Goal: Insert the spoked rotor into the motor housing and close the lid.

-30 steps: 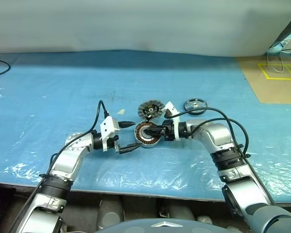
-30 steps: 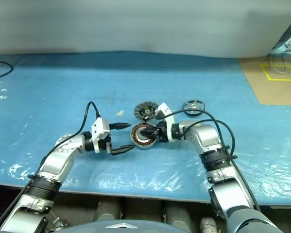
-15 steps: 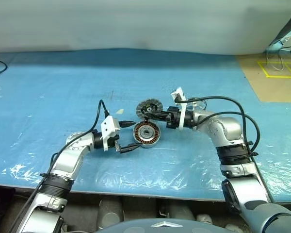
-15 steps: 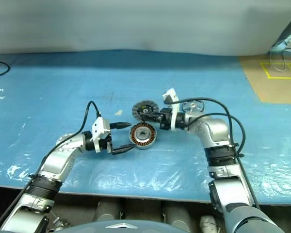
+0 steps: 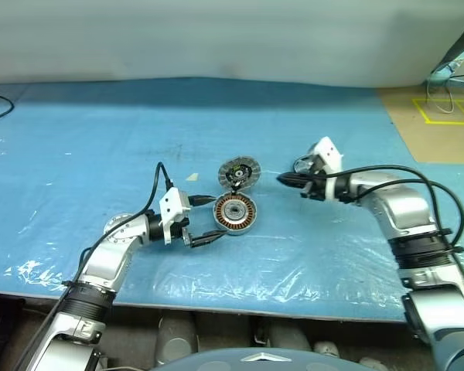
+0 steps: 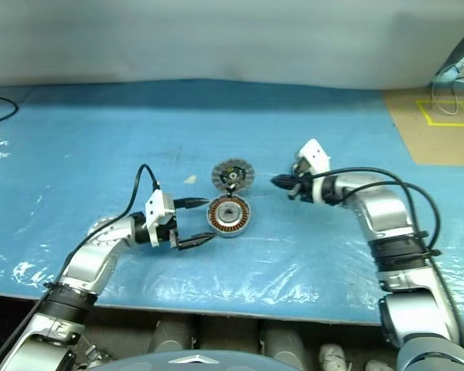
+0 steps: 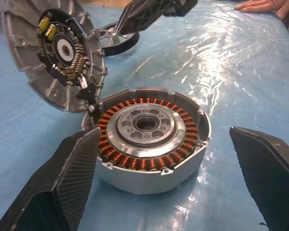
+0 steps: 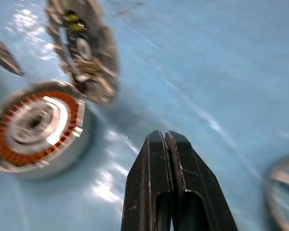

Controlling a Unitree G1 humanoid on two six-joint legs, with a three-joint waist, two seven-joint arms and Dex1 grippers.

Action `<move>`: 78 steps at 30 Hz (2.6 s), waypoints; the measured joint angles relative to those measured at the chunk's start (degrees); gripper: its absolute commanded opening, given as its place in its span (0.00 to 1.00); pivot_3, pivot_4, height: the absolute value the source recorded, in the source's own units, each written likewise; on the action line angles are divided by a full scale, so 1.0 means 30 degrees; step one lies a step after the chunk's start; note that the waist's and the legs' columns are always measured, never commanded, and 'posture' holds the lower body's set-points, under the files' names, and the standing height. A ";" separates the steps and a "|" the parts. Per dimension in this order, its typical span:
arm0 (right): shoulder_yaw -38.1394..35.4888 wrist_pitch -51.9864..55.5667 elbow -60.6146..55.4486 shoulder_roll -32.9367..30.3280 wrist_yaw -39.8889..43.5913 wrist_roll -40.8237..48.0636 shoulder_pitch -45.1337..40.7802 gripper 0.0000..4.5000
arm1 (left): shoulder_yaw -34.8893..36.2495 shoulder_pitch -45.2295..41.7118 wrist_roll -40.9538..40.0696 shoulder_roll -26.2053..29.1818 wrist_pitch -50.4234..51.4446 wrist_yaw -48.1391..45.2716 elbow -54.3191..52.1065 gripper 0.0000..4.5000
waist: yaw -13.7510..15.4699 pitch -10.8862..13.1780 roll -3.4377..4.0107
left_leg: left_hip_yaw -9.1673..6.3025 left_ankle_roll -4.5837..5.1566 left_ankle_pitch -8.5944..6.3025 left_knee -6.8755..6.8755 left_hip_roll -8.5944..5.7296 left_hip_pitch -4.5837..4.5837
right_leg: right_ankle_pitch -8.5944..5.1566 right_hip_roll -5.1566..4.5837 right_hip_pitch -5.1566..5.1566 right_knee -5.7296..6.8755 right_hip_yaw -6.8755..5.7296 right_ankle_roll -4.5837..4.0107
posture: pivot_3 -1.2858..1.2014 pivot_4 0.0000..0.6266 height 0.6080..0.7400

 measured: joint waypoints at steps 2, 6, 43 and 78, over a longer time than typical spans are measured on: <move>0.0214 -0.0701 0.0956 -0.0193 -0.0295 -0.0942 -0.0560 0.05 | -0.0021 -0.0072 -0.0044 -0.0295 0.0051 0.0083 -0.0134 1.00 | -0.0090 0.0000 0.0001 | 0.0004 0.0001 0.0000 0.0018 0.0000 0.0012 | 0.0003 0.0000 0.0000 0.0023 0.0006 -0.0004 | 0.52 0.24 1.00; 0.0594 -0.1805 0.3459 -0.0197 -0.0780 -0.2408 -0.2284 0.27 | -0.0221 -0.0568 -0.0297 -0.1104 0.0478 0.0343 -0.0352 1.00 | -0.0111 0.0000 0.0001 | 0.0005 0.0005 0.0001 0.0064 -0.0003 -0.0009 | 0.0008 -0.0010 0.0000 0.0033 0.0009 -0.0012 | 0.52 0.24 1.00; 0.2571 -0.4572 1.0891 0.0445 0.0269 -0.7636 -0.5980 0.27 | -0.1131 -0.2643 0.0768 -0.1861 0.3829 0.2406 -0.1315 1.00 | 0.0014 -0.0002 -0.0002 | 0.0003 0.0105 0.0028 0.0144 0.0021 -0.0112 | 0.0022 -0.0001 -0.0032 0.0082 -0.0020 -0.0039 | 0.52 0.24 1.00; -0.0498 0.5023 -0.9251 0.0318 0.3163 0.3867 0.3477 0.27 | 0.0845 -0.0239 -0.1444 0.2122 0.3110 -0.0435 -0.1505 1.00 | 0.0092 0.0005 0.0015 | -0.0004 0.0077 -0.0025 0.0081 0.0024 -0.0061 | 0.0030 0.0002 -0.0040 0.0007 -0.0023 -0.0041 | 0.52 0.24 1.00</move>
